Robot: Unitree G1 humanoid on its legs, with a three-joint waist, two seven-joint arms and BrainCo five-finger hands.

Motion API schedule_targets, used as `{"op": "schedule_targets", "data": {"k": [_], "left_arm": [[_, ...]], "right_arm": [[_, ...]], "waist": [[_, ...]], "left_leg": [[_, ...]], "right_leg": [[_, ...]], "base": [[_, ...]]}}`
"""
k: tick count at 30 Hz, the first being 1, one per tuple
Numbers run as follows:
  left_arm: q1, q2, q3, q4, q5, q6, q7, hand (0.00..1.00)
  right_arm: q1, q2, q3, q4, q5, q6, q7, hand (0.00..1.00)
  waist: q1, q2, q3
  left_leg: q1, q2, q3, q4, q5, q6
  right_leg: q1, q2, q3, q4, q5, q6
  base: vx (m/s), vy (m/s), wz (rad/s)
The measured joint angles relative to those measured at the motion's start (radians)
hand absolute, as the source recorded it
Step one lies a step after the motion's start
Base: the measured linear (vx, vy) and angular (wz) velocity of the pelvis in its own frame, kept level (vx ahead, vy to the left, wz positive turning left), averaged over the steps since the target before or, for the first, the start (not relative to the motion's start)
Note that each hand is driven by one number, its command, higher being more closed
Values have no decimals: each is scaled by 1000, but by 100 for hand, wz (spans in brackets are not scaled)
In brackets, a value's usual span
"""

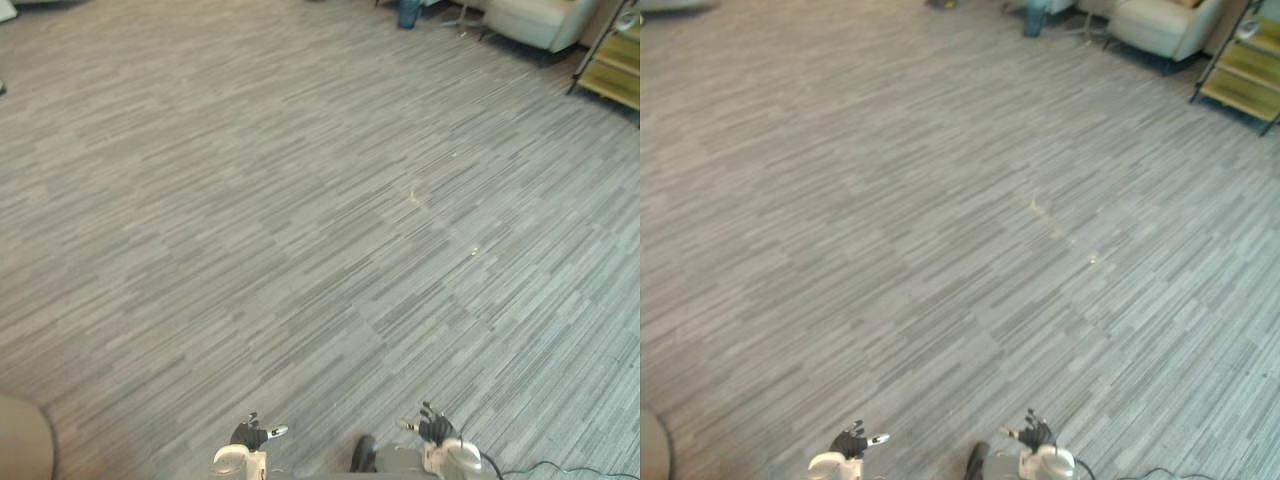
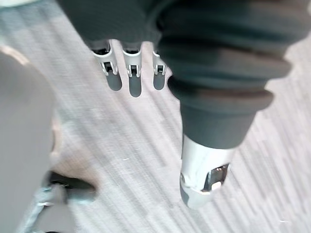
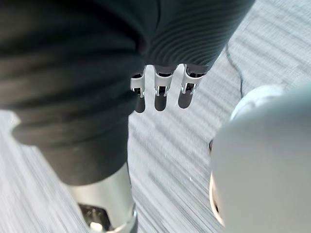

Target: Pick up cushions and gather them together orderly.

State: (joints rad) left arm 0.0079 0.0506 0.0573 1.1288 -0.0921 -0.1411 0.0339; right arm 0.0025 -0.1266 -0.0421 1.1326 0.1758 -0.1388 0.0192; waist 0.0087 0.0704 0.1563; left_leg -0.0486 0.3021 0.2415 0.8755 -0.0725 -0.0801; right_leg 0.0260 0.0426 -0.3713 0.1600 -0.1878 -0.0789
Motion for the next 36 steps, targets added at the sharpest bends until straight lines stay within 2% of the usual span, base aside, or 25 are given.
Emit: {"op": "schedule_targets", "data": {"k": [1,2,5,7,8,9,10,11,12,13,15,16,17,18,19,20,22,24,26,28,29,32,33,34,36], "left_arm": [[5,-6,1,-6,2,1,1,0],[4,-4,0,-19,3,0,2,0],[0,-3,-8,-40,2,-2,4,0],[-10,4,-28,-40,3,-5,6,0],[-16,4,-36,-40,3,-4,8,0],[-16,4,-36,-42,2,-4,9,0],[-16,3,-36,-50,1,-5,11,0],[-15,10,-37,-52,3,-5,10,0],[-26,17,-35,-44,4,-2,11,0],[-35,20,-31,-41,3,0,11,0],[-34,18,-5,-42,1,-1,11,0],[-29,18,-6,-38,0,0,11,0],[-15,17,-19,-37,-1,0,11,0],[-12,17,-34,-36,-3,-1,11,0],[-23,22,-66,-22,-7,2,11,0],[-39,27,-80,-8,-9,5,11,0],[-41,16,-78,-6,-12,5,12,0],[-37,14,-79,0,-17,4,12,0],[-40,10,-79,4,-17,5,10,0],[-34,13,-74,6,-16,4,10,0],[-29,0,-46,19,-16,4,9,0],[-21,-32,11,10,-16,1,7,0],[-26,-42,43,-7,-17,2,7,0],[-23,-54,54,-33,-18,2,5,0],[-19,-58,58,-61,-18,0,3,0]], "right_arm": [[-4,-3,-4,-3,3,0,-2,0],[-4,1,-4,0,7,2,-3,0],[-5,2,-30,24,43,3,-2,0],[14,13,-65,20,90,7,-10,0],[19,12,-77,20,106,7,-17,0],[18,10,-82,21,108,7,-22,0],[16,10,-82,20,108,7,-23,0],[10,14,-84,20,109,5,-24,0],[3,36,-105,21,109,2,-22,0],[-4,53,-114,19,110,1,-22,0],[-3,69,-119,16,110,1,-20,0],[-2,77,-136,16,109,1,-18,0],[-3,74,-146,10,109,-6,-18,0],[-2,72,-149,-1,109,-7,-18,0],[4,70,-152,-22,108,-10,-19,0],[7,68,-153,-24,108,-7,-19,0],[24,55,-151,-19,108,-8,-17,0],[23,52,-153,-21,108,-10,-13,0],[9,43,-155,-21,107,-10,-10,0],[12,44,-168,-19,105,-9,-10,0],[10,40,-191,-18,98,-9,-11,0],[9,35,-190,-26,99,-10,-9,0],[16,38,-183,-46,101,-9,-8,0],[31,37,-166,-61,101,-10,-10,0],[36,34,-147,-58,102,-8,-13,0]], "waist": [[5,8,2],[8,4,2],[38,-3,8],[42,-21,18],[41,-21,19],[47,-22,18],[54,-27,14],[53,-43,7],[42,-62,-3],[50,-72,2],[59,-78,5],[59,-77,3],[55,-67,-5],[50,-63,-5],[36,-67,4],[34,-84,16],[27,-70,17],[19,-67,18],[-5,-64,20],[-9,-68,20],[-4,-40,20],[-6,-12,15],[-12,0,15],[-7,-2,23],[6,-3,26]], "left_leg": [[-51,-6,-49,115,-55,-5],[-91,-35,-62,132,-101,2],[-172,-110,-58,-35,-175,19],[-184,-197,-71,-372,-157,23],[-199,-239,-116,-539,-103,20],[-201,-275,-174,-670,22,-7],[-192,-287,-183,-683,92,-9],[-189,-309,-178,-677,96,30],[-194,-323,-150,-645,73,70],[-200,-318,-118,-589,45,88],[-194,-298,-54,-475,6,120],[-156,-286,-26,-446,-21,131],[-77,-277,-22,-497,-67,122],[-31,-276,-22,-531,-94,120],[58,-287,-40,-598,-147,106],[132,-303,-37,-651,-150,107],[229,-280,-34,-726,-150,107],[258,-255,-38,-762,-150,107],[277,-234,-63,-793,-182,67],[302,-233,-86,-798,-207,44],[323,-204,-103,-770,-209,46],[245,-175,-148,-508,-202,34],[143,-148,-169,-265,-145,-20],[48,-108,-157,-63,-54,-30],[-26,-69,-109,94,-83,-17]], "right_leg": [[32,20,54,-4,-6,-31],[49,21,101,-6,-13,-42],[87,-1,207,-30,-16,-39],[131,-42,267,-46,-44,-4],[162,-57,290,-64,-65,7],[195,-72,320,-85,-84,26],[207,-82,343,-98,-91,36],[211,-97,360,-99,-94,48],[203,-131,384,-85,-82,74],[201,-144,421,-62,-60,99],[193,-149,475,33,-21,110],[135,-138,498,198,-1,136],[47,-128,488,420,49,227],[-10,-131,482,543,77,293],[-101,-153,423,743,54,273],[-142,-197,355,817,-8,196],[-200,-204,220,740,-88,135],[-252,-175,167,533,-91,134],[-310,-146,188,209,27,132],[-304,-131,225,103,204,133],[-291,-110,229,150,167,93],[-263,-104,204,228,60,73],[-215,-97,181,221,24,62],[-156,-82,176,197,-1,50],[-63,-71,171,159,-26,35]], "base": [[369,-36,-116],[311,-10,-121],[285,43,-134],[397,141,-86],[509,200,-66],[592,257,-70],[542,234,-61],[595,213,-48],[596,199,-44],[577,198,-52],[387,159,-75],[510,192,-106],[416,153,-99],[517,139,-66],[351,60,-27],[488,62,-12],[389,-18,-5],[329,-80,14],[388,-173,34],[407,-216,24],[556,-306,8],[446,-264,12],[455,-267,33],[486,-220,28],[485,-168,7]]}}
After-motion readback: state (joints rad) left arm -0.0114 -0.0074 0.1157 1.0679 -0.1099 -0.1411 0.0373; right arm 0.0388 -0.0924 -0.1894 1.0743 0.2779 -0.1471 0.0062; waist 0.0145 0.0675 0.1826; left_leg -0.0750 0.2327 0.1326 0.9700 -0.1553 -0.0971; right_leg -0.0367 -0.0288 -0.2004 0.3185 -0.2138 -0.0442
